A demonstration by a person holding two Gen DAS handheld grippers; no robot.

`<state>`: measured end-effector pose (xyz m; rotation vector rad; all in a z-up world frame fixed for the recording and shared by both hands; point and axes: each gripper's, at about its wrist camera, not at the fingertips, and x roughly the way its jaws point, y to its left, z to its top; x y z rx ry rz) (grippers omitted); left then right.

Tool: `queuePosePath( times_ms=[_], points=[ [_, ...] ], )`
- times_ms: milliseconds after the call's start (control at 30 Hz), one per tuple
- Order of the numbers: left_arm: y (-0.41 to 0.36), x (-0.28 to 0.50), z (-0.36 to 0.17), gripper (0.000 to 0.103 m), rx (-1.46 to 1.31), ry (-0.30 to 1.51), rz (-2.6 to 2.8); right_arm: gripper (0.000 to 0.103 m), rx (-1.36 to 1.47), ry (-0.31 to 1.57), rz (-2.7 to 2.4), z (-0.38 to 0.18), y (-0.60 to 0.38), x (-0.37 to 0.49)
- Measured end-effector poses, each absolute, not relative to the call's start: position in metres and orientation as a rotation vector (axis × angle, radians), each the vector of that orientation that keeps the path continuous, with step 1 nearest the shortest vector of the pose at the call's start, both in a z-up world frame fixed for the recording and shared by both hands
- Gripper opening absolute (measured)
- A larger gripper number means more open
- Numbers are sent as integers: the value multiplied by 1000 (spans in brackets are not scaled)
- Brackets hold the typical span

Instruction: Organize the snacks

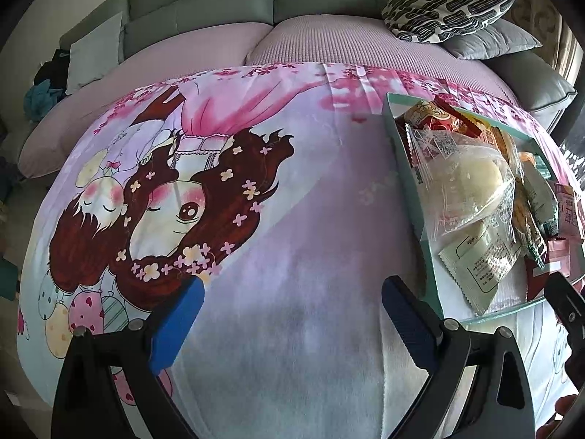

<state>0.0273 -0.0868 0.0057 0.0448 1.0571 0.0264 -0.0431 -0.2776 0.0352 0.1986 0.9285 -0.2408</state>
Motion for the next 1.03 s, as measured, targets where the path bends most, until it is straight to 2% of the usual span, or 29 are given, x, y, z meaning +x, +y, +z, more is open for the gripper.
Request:
queuePosePath(
  times_ms=[1033],
  points=[
    [-88, 27, 15, 98, 50, 1028, 38, 103, 205, 925, -238, 41, -278, -43]
  ],
)
